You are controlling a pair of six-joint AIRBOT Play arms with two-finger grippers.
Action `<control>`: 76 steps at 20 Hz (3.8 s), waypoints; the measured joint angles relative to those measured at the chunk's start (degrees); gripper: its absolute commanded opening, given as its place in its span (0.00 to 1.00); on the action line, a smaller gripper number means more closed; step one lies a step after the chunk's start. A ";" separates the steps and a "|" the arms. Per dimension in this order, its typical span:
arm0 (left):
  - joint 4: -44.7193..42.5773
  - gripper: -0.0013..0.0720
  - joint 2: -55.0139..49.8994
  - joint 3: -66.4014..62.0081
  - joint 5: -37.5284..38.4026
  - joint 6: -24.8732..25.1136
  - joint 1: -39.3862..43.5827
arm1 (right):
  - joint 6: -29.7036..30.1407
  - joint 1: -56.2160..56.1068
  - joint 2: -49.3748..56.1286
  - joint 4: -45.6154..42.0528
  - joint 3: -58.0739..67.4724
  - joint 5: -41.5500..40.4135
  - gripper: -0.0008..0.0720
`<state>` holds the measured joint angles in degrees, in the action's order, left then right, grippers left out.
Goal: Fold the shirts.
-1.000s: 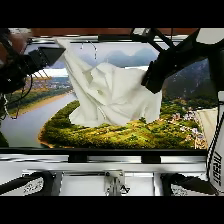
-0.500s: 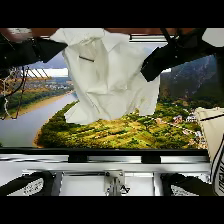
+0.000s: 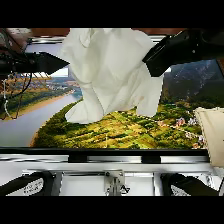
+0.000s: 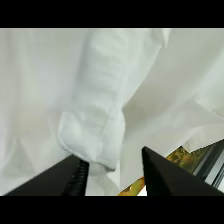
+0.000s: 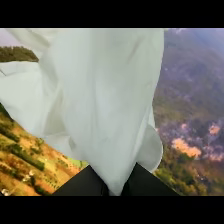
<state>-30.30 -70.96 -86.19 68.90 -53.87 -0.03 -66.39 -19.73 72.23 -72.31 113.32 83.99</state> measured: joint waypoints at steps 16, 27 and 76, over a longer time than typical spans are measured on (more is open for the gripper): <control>4.76 0.72 5.92 -14.43 -8.61 4.61 0.33 | -23.54 -0.24 -8.59 -33.79 0.00 -17.09 0.13; -1.29 0.72 6.82 -14.97 -6.78 3.69 0.33 | -36.59 13.38 -13.27 -71.67 0.04 -12.07 0.13; -13.81 0.70 4.55 -14.99 3.28 -13.88 0.42 | -33.24 86.97 -6.34 -42.84 0.07 -9.79 0.72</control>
<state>-44.12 -66.41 -101.19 72.18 -67.75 0.38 -99.63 67.24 65.89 -115.15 113.38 74.19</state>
